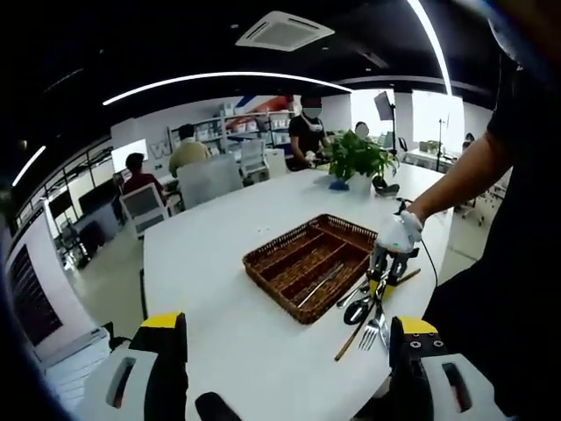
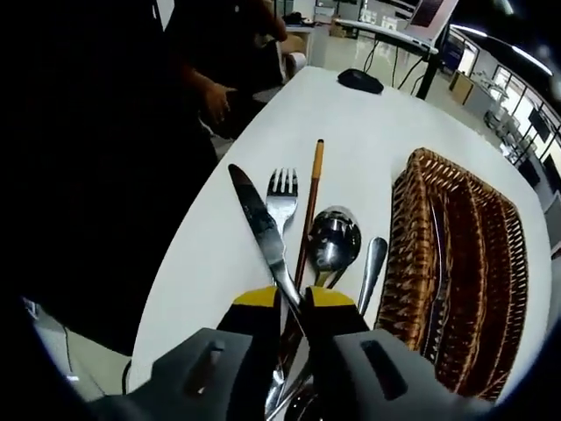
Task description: Arrange the knives, forks, and spoons in their matching storage slots by inserting each utensil handle-first until every utensil is classified and aligned in the correct compartment
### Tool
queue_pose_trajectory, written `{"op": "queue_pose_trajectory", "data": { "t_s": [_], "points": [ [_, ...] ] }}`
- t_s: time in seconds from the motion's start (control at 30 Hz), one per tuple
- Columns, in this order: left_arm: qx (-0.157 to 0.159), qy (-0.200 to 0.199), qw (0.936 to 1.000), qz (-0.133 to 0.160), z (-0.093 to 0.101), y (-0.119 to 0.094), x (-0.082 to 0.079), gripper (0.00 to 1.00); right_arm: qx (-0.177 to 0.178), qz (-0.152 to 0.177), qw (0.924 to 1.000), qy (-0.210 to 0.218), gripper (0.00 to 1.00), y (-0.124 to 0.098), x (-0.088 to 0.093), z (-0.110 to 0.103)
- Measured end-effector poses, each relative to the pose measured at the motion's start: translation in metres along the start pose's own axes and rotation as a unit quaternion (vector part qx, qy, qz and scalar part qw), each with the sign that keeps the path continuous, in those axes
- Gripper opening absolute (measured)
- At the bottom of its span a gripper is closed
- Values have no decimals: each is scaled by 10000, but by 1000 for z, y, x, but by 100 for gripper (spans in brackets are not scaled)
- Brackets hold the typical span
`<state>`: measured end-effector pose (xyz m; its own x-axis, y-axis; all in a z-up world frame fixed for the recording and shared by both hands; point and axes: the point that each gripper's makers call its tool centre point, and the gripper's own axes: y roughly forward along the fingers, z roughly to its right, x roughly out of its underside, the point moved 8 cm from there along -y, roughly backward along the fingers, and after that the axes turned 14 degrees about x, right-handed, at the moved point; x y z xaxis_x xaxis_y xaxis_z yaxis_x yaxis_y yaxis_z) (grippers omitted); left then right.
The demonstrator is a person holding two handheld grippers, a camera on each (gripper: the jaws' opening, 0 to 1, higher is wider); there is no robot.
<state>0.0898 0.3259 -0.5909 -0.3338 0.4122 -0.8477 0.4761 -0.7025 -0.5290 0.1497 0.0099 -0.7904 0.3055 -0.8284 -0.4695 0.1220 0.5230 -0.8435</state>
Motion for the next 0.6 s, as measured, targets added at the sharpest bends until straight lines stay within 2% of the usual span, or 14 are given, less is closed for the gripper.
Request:
{"op": "queue_pose_trajectory", "data": {
  "t_s": [0.03,0.27,0.3,0.37,0.47,0.6],
  "points": [
    [1,3,10000,-1,0,0,0,100,40,67,10000,4,8,0,-2,1],
    [14,13,10000,-33,0,2,0,100,-58,-21,9998,-213,9,6,-3,0],
    [14,7,10000,-29,-1,2,0,100,-65,11,9994,-349,9,6,-5,1],
    [14,14,10000,-25,0,3,0,100,-72,5,9995,-299,9,6,-6,2],
    [7,8,10000,-25,0,3,0,100,-116,13,9975,-699,8,7,-6,2],
    [-9,0,10000,-35,1,2,1,100,-218,-4,9967,-777,5,6,-6,1]
  ]
}}
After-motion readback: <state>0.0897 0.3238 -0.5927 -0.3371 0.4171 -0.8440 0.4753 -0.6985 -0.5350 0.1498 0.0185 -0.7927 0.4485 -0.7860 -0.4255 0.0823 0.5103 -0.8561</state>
